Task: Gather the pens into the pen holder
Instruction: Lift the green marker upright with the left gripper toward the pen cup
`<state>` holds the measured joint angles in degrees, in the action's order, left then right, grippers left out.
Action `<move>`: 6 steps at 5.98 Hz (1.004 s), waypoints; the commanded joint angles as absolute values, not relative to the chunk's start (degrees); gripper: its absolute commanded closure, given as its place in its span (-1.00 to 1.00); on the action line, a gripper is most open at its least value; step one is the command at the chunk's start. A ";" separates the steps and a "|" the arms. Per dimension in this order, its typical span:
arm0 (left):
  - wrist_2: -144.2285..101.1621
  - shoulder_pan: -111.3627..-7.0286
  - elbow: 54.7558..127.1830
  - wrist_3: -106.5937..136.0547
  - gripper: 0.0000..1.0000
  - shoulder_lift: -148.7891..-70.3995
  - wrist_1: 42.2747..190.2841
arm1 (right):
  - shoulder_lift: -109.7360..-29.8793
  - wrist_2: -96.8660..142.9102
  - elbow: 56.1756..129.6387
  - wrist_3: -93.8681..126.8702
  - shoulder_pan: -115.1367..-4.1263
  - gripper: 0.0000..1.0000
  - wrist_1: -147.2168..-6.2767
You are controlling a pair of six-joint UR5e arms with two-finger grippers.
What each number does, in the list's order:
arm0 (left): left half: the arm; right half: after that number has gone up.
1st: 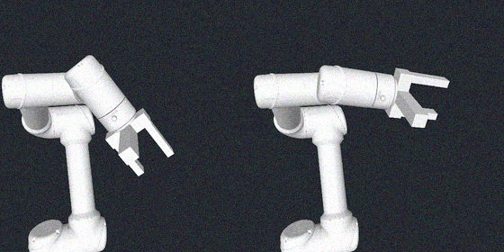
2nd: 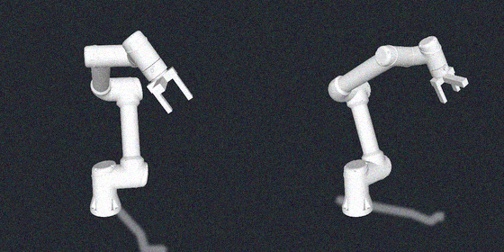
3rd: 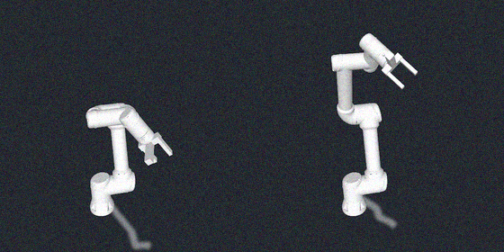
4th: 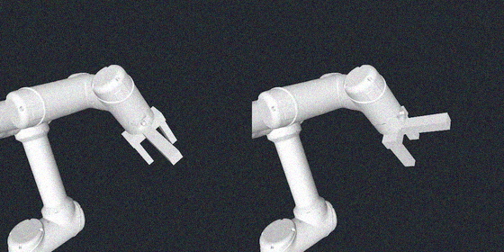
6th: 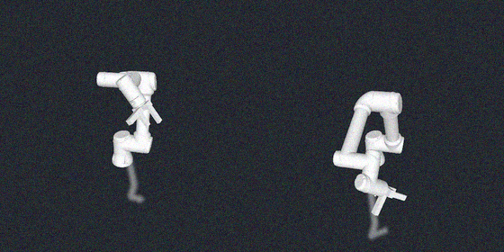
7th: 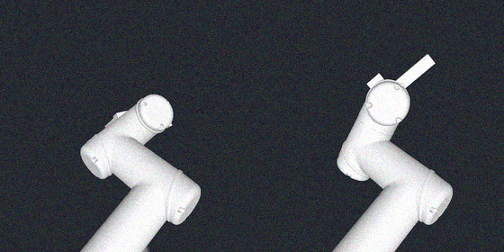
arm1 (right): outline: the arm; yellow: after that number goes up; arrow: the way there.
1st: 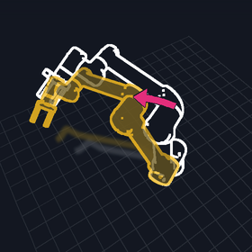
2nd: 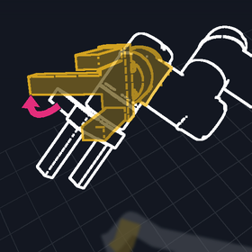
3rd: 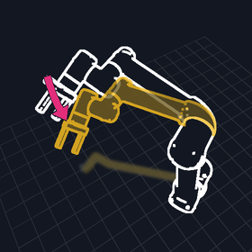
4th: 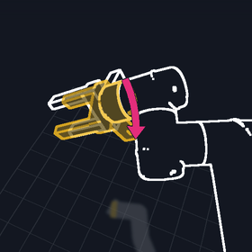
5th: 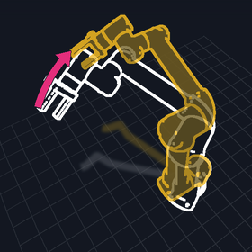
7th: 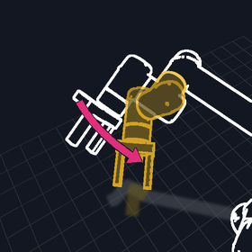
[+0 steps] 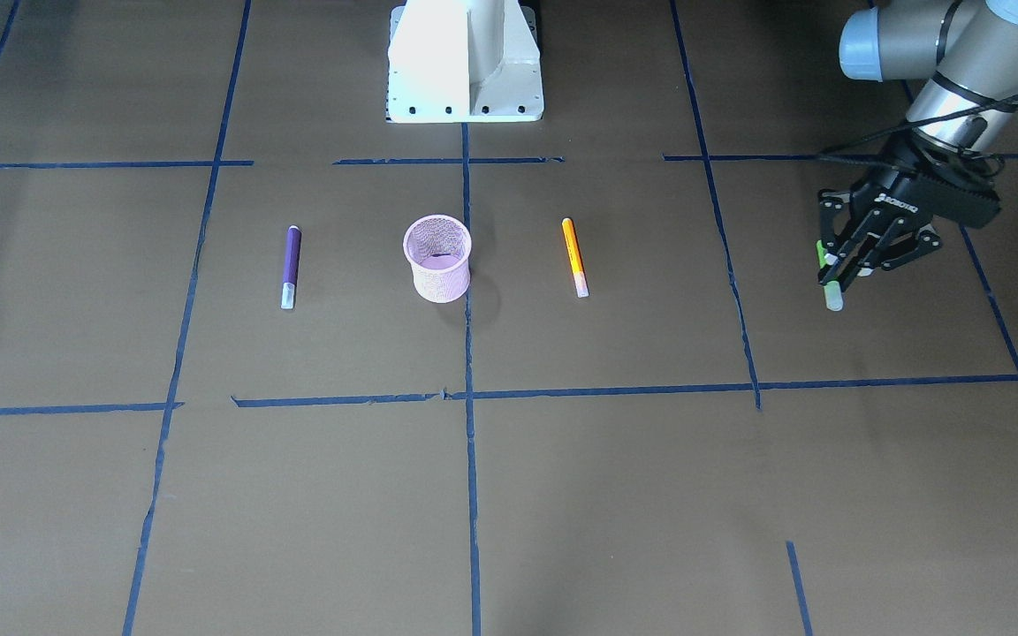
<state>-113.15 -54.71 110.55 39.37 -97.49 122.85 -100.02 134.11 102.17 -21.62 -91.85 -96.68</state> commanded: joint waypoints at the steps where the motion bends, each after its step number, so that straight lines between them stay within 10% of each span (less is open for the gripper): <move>1: -103.15 -47.42 113.01 53.51 1.00 -99.83 122.78 | -100.02 134.12 102.30 -21.62 -91.85 -1.00 -96.68; 6: -73.89 -27.56 114.26 65.45 1.00 -113.94 114.77 | -99.93 134.03 102.22 -21.71 -91.85 -1.00 -96.68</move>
<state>-80.61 -32.65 114.35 63.04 -109.93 119.62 -99.93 134.06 102.24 -21.71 -91.85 -96.68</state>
